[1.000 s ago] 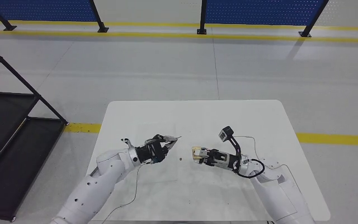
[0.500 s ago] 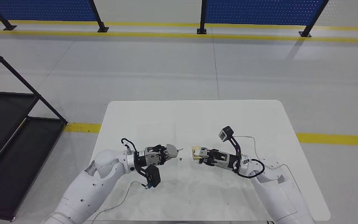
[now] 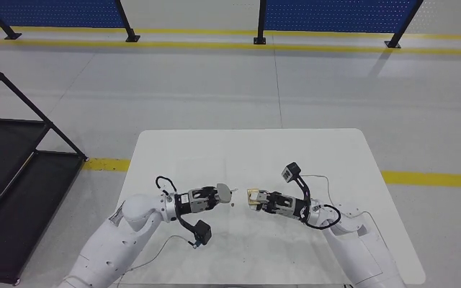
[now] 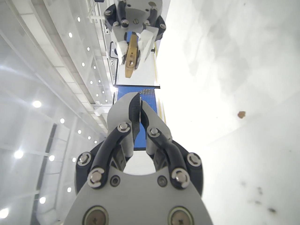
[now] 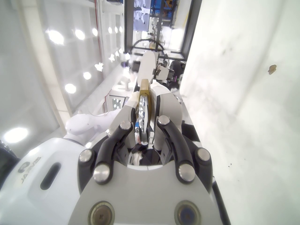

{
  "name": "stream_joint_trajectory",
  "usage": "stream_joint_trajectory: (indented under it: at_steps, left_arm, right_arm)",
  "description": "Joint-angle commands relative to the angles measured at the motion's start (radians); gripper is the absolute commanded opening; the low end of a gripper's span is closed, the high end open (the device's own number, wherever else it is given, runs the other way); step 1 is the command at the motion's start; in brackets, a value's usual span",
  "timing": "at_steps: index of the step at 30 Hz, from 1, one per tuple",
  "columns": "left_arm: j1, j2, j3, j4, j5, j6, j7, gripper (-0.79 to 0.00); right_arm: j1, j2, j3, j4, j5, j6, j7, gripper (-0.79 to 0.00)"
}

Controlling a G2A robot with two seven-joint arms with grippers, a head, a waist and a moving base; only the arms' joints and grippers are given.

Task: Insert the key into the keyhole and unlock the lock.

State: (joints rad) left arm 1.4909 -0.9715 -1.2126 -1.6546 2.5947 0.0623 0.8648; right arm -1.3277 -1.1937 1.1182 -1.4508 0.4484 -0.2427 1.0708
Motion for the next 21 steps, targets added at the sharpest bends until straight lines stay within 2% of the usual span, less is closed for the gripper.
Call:
stream_joint_trajectory:
  at_steps: [1, 6, 11, 16, 21]
  left_arm:
    - [0.004, 0.002, -0.009, -0.003, 0.056, 0.079, -0.013, -0.785]
    - [0.006, 0.008, -0.022, 0.005, 0.164, 0.277, 0.031, -0.785]
    - [-0.013, 0.015, -0.024, 0.024, 0.225, 0.400, 0.123, -0.785]
    - [-0.038, 0.019, -0.023, 0.041, 0.238, 0.462, 0.181, -0.785]
    - [-0.043, 0.019, -0.024, 0.045, 0.227, 0.467, 0.190, -0.785]
  right_arm:
    - [0.000, 0.000, 0.000, 0.000, 0.000, 0.000, 0.000, -0.785]
    - [0.000, 0.000, 0.000, 0.000, 0.000, 0.000, 0.000, -0.785]
    - [0.000, 0.000, 0.000, 0.000, 0.000, 0.000, 0.000, -0.785]
    - [0.000, 0.000, 0.000, 0.000, 0.000, 0.000, 0.000, -0.785]
    - [0.000, 0.000, 0.000, 0.000, 0.000, 0.000, 0.000, -0.785]
